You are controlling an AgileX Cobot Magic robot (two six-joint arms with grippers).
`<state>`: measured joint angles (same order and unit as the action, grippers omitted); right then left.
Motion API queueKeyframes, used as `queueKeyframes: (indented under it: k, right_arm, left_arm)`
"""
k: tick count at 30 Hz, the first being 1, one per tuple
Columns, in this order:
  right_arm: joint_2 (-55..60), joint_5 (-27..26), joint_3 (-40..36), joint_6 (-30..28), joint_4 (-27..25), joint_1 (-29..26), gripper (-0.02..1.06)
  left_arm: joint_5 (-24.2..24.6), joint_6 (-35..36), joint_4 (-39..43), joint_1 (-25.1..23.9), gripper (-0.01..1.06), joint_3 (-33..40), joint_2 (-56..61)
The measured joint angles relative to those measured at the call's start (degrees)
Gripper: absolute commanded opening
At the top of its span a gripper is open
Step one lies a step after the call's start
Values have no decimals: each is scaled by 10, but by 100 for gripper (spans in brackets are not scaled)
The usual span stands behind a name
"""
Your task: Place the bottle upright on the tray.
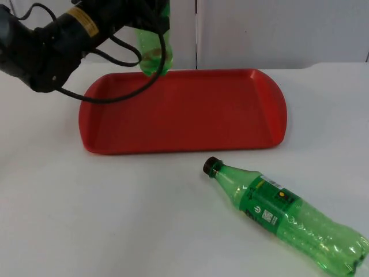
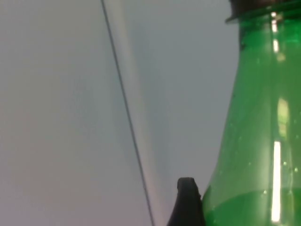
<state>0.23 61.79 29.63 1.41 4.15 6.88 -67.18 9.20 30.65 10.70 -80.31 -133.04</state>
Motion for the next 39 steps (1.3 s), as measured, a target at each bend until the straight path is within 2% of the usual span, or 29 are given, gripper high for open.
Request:
queueKeyframes:
  k: [11, 29, 34, 37, 38, 39]
  right_arm:
    - [0, 0, 0, 0, 0, 0, 104]
    - [0, 0, 0, 0, 0, 0, 104]
    - [0, 0, 0, 0, 0, 0, 104]
    - [0, 0, 0, 0, 0, 0, 104]
    - [0, 0, 0, 0, 0, 0, 104]
    - [0, 0, 0, 0, 0, 0, 104]
  left_arm:
    - [5, 16, 11, 0, 0, -35, -74]
    - [5, 15, 45, 0, 0, -38, -95]
    - [21, 15, 67, 0, 0, -38, -95]
    - [22, 15, 70, 0, 2, -38, -95]
    - [22, 16, 70, 0, 7, -38, -95]
    - [22, 17, 70, 0, 17, -38, -95]
